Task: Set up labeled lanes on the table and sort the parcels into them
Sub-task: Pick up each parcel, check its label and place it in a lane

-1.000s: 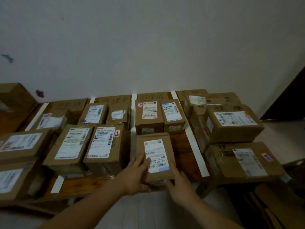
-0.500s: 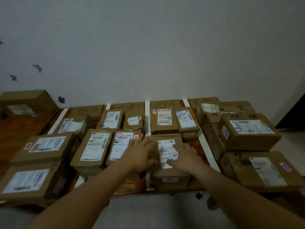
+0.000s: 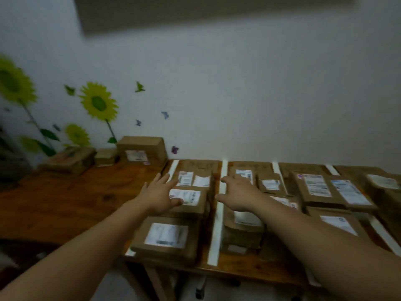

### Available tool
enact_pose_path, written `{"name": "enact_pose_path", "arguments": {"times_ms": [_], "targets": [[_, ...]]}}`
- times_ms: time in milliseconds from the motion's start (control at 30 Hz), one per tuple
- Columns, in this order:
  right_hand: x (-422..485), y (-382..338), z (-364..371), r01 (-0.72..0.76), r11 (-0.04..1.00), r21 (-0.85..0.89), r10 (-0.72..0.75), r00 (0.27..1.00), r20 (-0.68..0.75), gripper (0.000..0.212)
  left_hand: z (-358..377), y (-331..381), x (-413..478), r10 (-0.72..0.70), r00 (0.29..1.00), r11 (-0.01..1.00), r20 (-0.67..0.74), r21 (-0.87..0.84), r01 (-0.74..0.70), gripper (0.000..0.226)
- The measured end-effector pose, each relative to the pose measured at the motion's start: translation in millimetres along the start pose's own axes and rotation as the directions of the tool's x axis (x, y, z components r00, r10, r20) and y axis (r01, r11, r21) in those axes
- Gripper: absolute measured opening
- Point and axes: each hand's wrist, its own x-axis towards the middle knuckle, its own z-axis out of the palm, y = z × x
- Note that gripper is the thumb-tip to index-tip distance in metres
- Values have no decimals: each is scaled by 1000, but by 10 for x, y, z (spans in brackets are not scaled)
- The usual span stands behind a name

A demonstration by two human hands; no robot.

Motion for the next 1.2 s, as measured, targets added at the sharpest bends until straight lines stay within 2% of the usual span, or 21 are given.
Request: {"name": "enact_pose_path", "arguments": {"times_ms": [133, 300, 433, 567, 733, 833, 967, 1067, 1200], "targets": [[329, -816, 172, 73, 997, 26, -74, 996, 50, 71, -199, -912, -132, -194, 981, 972, -15, -138, 190, 73], [849, -1557, 383, 169, 985, -38, -166, 984, 71, 67, -279, -1891, -91, -308, 951, 915, 35, -263, 306, 75], [1433, -2027, 589, 208, 978, -6, -206, 973, 104, 63, -330, -2550, 146, -355, 933, 897, 53, -260, 356, 77], [2191, -2439, 788, 219, 975, 30, -221, 966, 131, 71, -412, -3270, 575, -397, 917, 891, 34, -226, 394, 79], [3137, -2921, 944, 194, 979, 65, -202, 966, 159, 74, -533, -4098, 1160, -448, 891, 858, 75, -245, 451, 79], [3548, -3132, 1009, 156, 981, 117, -174, 971, 163, 68, -583, -4469, 1490, -439, 894, 838, 89, -317, 443, 80], [3968, -3252, 1172, 38, 991, 132, -60, 984, 165, 65, -620, -4820, 1973, -370, 921, 852, 126, -349, 390, 78], [4274, -3247, 1322, -96, 975, 201, 69, 988, 138, 62, -593, -5066, 2467, -257, 956, 864, 141, -411, 292, 84], [4479, -3195, 1444, -273, 919, 283, 260, 962, 82, 70, -564, -5191, 3033, -144, 971, 856, 190, -469, 219, 77]]}}
